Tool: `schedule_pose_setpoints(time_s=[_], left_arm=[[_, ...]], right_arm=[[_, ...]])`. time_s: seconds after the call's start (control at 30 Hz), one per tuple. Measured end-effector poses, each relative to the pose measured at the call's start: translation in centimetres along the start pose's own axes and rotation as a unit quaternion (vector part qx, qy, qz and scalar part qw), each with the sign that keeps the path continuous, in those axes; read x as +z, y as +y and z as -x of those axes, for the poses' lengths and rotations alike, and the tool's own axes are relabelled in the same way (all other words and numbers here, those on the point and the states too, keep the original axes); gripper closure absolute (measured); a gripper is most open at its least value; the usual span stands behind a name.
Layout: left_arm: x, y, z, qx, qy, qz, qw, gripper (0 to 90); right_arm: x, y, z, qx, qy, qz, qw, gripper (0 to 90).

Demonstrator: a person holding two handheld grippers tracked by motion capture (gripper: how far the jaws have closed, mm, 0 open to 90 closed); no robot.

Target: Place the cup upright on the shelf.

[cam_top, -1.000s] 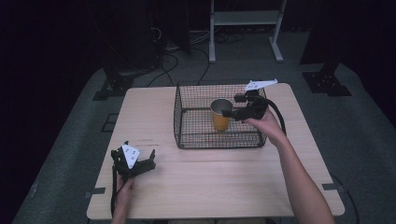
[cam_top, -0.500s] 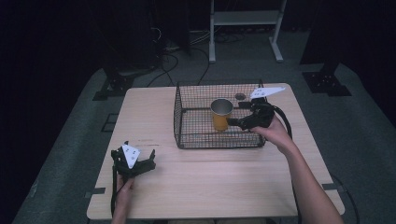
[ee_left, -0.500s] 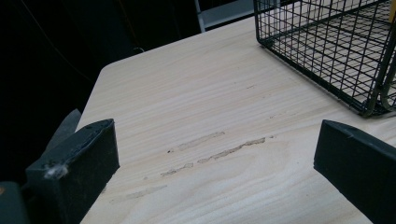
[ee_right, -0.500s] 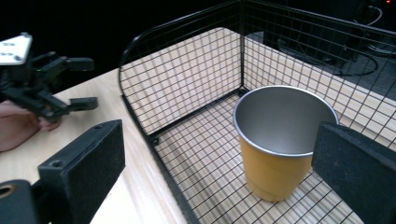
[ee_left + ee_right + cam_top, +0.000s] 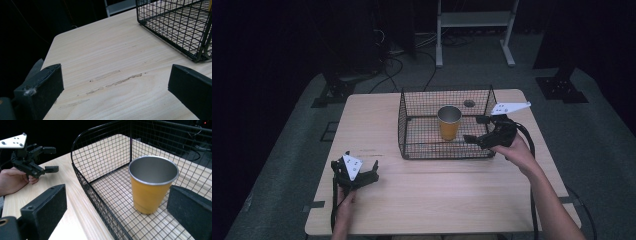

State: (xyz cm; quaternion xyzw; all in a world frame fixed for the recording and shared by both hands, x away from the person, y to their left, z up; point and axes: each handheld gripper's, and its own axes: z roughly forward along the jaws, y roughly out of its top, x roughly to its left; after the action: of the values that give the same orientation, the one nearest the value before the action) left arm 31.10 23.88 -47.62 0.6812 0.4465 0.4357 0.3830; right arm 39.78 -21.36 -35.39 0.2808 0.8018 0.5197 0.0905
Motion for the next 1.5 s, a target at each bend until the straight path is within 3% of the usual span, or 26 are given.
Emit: schedule_pose_setpoints(time_s=[0.3,0.8,1.5], left_arm=[[0.0,0.0,0.0,0.001,0.000,0.000,1.0000,0.0],[0.0,0.0,0.0,0.003,-0.001,0.000,1.0000,0.0],[0.0,0.0,0.1,0.005,0.000,-0.001,1.0000,0.0]], right_arm=[[-0.6,-2.1,-0.2,0.005,0.000,-0.005,1.0000,2.2],[-1.2,-3.9,-1.3,-0.003,0.004,-0.009,0.9999,2.3],[-2.1,-6.8,-1.1,0.017,-0.002,-0.017,0.9997,2.2]])
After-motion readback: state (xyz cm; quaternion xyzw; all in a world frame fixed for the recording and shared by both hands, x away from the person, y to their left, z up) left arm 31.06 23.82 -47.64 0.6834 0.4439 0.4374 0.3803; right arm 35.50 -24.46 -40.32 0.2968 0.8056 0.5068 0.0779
